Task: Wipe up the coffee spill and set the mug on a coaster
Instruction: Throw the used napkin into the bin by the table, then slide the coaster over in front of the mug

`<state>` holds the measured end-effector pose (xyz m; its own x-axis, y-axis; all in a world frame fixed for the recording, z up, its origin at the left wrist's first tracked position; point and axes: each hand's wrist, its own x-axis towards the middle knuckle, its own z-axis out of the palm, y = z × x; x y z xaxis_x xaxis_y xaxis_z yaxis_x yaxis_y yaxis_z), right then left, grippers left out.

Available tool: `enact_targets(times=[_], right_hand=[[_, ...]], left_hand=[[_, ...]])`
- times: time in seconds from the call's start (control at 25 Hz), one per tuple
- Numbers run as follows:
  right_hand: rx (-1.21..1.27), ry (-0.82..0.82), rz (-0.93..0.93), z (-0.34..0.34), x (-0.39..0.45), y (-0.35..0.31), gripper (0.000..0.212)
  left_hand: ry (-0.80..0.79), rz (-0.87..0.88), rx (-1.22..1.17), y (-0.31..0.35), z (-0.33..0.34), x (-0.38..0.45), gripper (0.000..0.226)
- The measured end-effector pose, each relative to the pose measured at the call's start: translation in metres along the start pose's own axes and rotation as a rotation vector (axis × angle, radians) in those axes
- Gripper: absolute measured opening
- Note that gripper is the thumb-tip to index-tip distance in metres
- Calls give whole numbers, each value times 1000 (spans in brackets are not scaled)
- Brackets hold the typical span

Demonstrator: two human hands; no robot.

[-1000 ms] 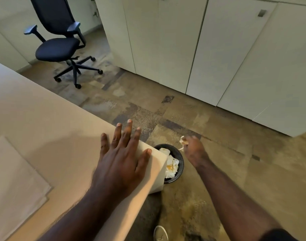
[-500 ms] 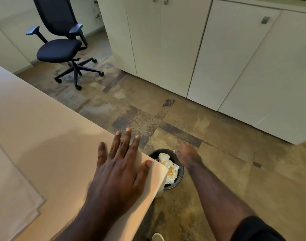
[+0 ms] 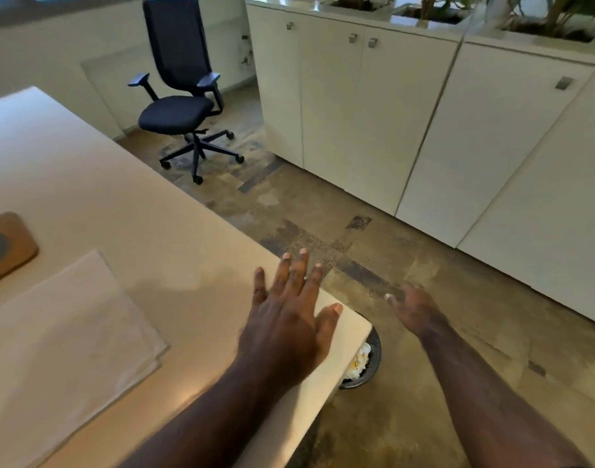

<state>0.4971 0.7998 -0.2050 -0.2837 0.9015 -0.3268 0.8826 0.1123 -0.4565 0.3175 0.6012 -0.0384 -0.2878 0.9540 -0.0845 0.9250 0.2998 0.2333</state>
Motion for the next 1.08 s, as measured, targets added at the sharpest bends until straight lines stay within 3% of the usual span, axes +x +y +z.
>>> enact_targets(times=[0.2,0.28,0.4,0.52,0.84,1.08], right_hand=[[17,63,-153,-51,-12,-48,64],[6,32,-250,-69,-29,-83,59],[2,205,-393,-79,-58,-136,53],[-7,240,-502,-76,-88,-189,66],[-223,187,-792,-5,-155,-327,87],[-350,92,-994,88,-264,-426,86]], left_hand=[[65,76,20,-1,-9,-11,74],[113,97,16,-8,-18,-19,74],[152,62,23,-34,-33,-35,74],[184,9,91,-70,-51,-56,74],[253,-182,64,-186,-97,-147,73],[325,-409,64,-295,-98,-264,75]])
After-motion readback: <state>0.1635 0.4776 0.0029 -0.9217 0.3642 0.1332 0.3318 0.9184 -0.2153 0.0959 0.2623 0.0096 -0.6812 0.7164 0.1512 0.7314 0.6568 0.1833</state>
